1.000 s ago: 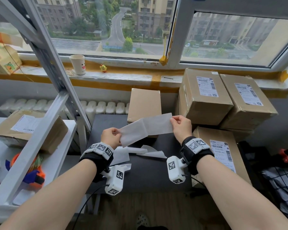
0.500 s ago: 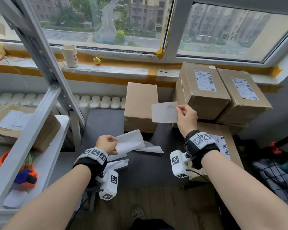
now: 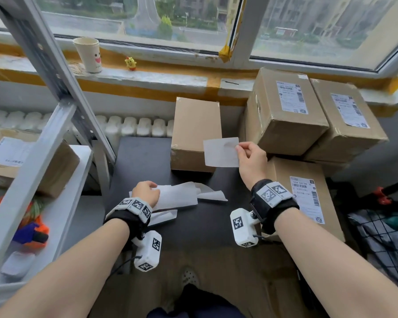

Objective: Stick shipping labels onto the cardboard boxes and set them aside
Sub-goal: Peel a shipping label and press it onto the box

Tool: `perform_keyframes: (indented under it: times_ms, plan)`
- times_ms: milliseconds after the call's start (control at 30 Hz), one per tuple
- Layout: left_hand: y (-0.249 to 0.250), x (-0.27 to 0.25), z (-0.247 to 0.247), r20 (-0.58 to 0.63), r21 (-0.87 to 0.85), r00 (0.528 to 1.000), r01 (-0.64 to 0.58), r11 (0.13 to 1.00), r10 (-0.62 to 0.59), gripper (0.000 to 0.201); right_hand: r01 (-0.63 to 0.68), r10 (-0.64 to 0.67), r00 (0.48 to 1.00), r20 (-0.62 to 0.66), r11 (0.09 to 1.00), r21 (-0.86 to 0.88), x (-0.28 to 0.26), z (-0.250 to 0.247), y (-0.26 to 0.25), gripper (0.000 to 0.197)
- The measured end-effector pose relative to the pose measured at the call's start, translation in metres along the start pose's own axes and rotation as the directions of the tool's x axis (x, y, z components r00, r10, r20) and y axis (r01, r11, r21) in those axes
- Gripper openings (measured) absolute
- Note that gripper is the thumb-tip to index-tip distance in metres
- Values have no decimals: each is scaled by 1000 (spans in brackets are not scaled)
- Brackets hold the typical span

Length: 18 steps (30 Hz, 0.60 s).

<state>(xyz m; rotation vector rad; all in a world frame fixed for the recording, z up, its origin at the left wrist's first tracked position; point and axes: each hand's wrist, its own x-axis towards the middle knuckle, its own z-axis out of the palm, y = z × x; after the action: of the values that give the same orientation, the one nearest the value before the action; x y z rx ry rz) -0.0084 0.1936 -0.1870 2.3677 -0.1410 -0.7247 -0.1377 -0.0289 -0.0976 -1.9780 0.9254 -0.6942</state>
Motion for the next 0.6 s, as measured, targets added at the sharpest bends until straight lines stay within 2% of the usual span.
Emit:
perform_keyframes:
  times_ms: [100, 200, 300, 433, 600]
  plan:
    - [24, -5, -17, 10, -25, 999, -48, 999, 48, 15, 66, -65, 998, 9, 998, -10, 0, 4, -9, 15]
    - [59, -10, -30, 86, -239, 990, -89, 967, 113, 23, 157, -156, 987, 30, 986, -54, -3, 8, -19, 16]
    - [101, -24, -43, 142, -350, 973, -121, 929, 180, 19, 286, -280, 958, 66, 949, -130, -9, 13, -30, 16]
    - [133, -35, -58, 182, -423, 951, -152, 893, 248, 22, 513, -505, 857, 101, 822, -248, -20, 20, -46, 17]
    - [136, -39, -72, 184, -446, 954, -134, 885, 237, 25, 663, -663, 736, 135, 667, -341, -39, 24, -55, 18]
